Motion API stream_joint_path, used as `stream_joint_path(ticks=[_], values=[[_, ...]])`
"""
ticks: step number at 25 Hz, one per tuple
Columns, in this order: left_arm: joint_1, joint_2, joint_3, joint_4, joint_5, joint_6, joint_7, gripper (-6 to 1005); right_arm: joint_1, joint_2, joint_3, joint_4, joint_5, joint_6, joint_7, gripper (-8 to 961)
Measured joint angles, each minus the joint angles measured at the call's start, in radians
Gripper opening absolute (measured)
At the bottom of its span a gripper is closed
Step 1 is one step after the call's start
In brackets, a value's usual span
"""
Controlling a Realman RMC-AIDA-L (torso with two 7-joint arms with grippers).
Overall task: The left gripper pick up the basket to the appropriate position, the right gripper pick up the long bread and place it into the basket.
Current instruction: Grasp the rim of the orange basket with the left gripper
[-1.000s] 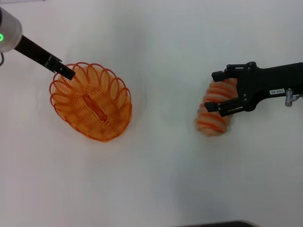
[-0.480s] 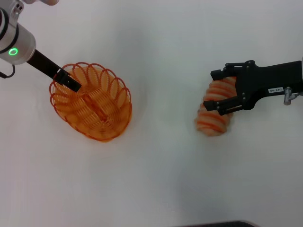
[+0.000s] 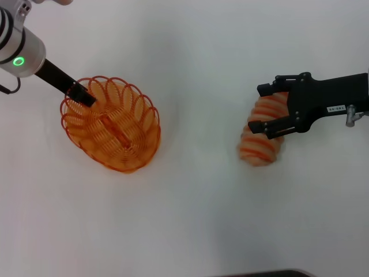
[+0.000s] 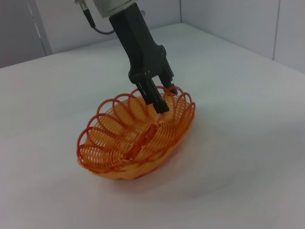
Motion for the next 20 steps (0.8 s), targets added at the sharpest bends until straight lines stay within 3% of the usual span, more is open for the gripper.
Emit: stream_joint_path(ticks=[2, 8, 20], values=[[-0.003, 0.002, -0.005, 0.0, 0.0, 0.001, -0.003, 530, 0.001, 0.0, 0.001, -0.001, 0.0, 0.0, 0.0, 942], [-0.013, 0.012, -0.018, -0.003, 0.0, 0.0, -0.028, 318, 0.001, 0.0, 0.004, 0.0, 0.008, 0.0, 0.0, 941], [-0.032, 0.021, -0.02, -0.058, 0.001, 0.009, -0.029, 115, -0.003, -0.003, -0.005, 0.0, 0.039, -0.004, 0.0, 941]])
